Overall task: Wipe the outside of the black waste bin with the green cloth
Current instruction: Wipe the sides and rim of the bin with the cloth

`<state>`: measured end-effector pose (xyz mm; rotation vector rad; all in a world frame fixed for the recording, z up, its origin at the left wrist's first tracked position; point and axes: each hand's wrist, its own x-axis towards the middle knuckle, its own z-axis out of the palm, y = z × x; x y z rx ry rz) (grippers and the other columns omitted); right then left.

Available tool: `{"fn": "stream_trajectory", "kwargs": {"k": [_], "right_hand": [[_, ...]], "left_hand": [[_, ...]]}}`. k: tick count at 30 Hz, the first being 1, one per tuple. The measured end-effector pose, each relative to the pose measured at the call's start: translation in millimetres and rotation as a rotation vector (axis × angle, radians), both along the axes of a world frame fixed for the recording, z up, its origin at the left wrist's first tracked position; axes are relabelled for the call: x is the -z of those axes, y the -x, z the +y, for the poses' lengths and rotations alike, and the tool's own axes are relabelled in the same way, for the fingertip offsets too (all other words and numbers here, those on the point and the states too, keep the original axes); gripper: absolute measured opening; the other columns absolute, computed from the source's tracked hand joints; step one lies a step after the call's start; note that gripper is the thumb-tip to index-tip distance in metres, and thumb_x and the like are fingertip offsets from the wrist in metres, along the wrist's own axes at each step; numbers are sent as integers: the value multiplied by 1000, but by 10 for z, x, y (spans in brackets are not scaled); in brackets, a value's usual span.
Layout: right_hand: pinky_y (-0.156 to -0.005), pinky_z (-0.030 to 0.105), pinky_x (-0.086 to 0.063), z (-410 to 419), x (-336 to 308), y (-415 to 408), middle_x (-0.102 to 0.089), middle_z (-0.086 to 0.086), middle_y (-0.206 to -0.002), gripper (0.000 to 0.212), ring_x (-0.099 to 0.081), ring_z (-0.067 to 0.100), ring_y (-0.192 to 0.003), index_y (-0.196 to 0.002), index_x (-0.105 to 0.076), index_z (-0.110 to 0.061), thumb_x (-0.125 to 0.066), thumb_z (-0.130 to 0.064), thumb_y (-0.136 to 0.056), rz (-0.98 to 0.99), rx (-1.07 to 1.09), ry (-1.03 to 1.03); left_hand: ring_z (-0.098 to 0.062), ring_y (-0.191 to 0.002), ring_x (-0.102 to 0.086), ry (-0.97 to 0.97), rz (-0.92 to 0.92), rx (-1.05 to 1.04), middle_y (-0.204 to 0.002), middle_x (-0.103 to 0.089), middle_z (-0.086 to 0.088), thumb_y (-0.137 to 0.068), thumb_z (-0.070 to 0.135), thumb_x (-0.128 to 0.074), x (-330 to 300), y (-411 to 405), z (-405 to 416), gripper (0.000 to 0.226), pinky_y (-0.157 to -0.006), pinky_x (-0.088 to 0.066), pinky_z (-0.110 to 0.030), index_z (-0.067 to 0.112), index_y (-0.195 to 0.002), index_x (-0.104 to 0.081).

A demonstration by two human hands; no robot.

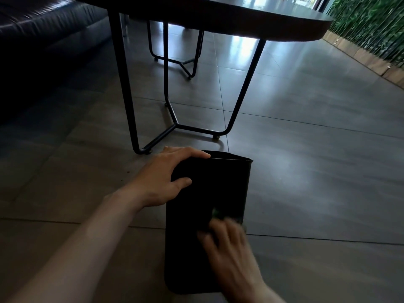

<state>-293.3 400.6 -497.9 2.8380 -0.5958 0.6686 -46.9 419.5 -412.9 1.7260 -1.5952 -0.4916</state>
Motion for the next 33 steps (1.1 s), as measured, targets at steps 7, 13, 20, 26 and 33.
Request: {"fn": "stream_trajectory", "kwargs": {"k": [7,13,20,26,33], "right_hand": [[-90,48,-49,-353,-446,-422,-42,15,-125,36,-45,39,-113,-123,-55,-14,-56,-26,-89,-160,148,-34],[-66,37,-57,174,67,221,-62,9,-93,23,-53,30,-78,-96,-77,-17,-55,-21,-89,111,-44,-30],[-43,29,-51,-605,-689,626,-73,25,-79,26,-66,30,-51,-93,-73,-2,-74,-28,-89,-629,649,-1579],[-37,27,-49,-1220,-994,554,-74,24,-86,39,-67,28,-49,-117,-67,-4,-73,-33,-90,-615,670,-1573],[-81,42,-58,-1390,-1043,-11,-53,-8,-115,58,-60,20,-95,-137,-44,-59,-72,-40,-89,386,315,-550]], "left_hand": [[-7,-133,-44,-1,-30,4,-134,-57,22,-84,16,-73,1,-8,32,68,-111,-43,-43,54,-135,-49],[-6,-138,-38,1,-6,-1,-137,-51,22,-84,17,-71,12,3,14,70,-114,-39,-43,58,-134,-46],[-2,-142,-34,3,37,6,-138,-50,23,-83,6,-70,8,-130,109,69,-112,-30,-29,54,-128,-50],[10,-140,-36,18,130,-4,-142,-55,15,-82,-14,-64,-46,-346,293,65,-112,-31,-18,42,-112,-54],[-4,-149,-31,14,80,-83,-158,-42,11,-86,-5,-58,19,-401,412,51,-111,-29,-15,44,-98,-48]]}}
